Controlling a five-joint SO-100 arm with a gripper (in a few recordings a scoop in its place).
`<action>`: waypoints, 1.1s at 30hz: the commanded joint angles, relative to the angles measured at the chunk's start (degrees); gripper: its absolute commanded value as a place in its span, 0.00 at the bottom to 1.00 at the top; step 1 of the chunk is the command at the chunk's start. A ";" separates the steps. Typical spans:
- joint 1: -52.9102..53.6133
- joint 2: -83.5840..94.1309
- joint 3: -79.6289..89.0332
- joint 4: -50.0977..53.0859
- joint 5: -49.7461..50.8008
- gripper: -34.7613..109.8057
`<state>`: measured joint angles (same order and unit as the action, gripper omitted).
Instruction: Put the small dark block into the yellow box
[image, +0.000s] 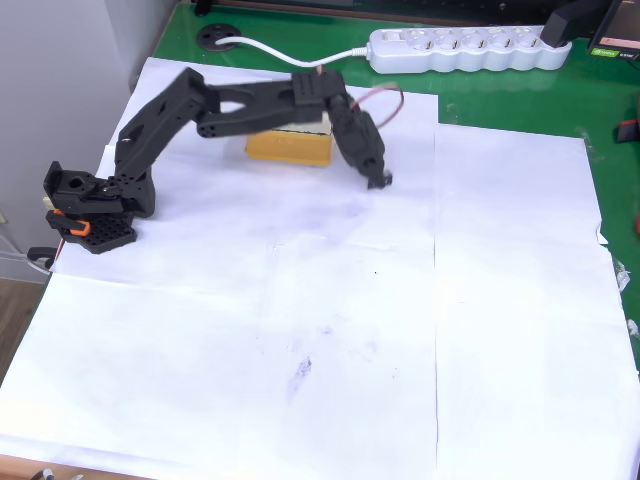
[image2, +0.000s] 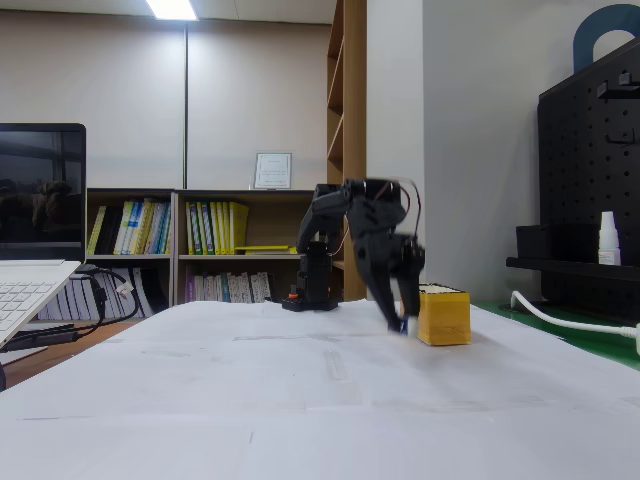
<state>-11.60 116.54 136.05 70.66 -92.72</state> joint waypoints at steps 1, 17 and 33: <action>-1.23 -14.94 0.70 1.05 0.97 0.24; -7.12 -32.17 -2.29 15.29 4.83 0.24; -19.42 -33.13 -16.00 21.71 9.23 0.24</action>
<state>-29.27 88.24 120.50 91.76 -83.23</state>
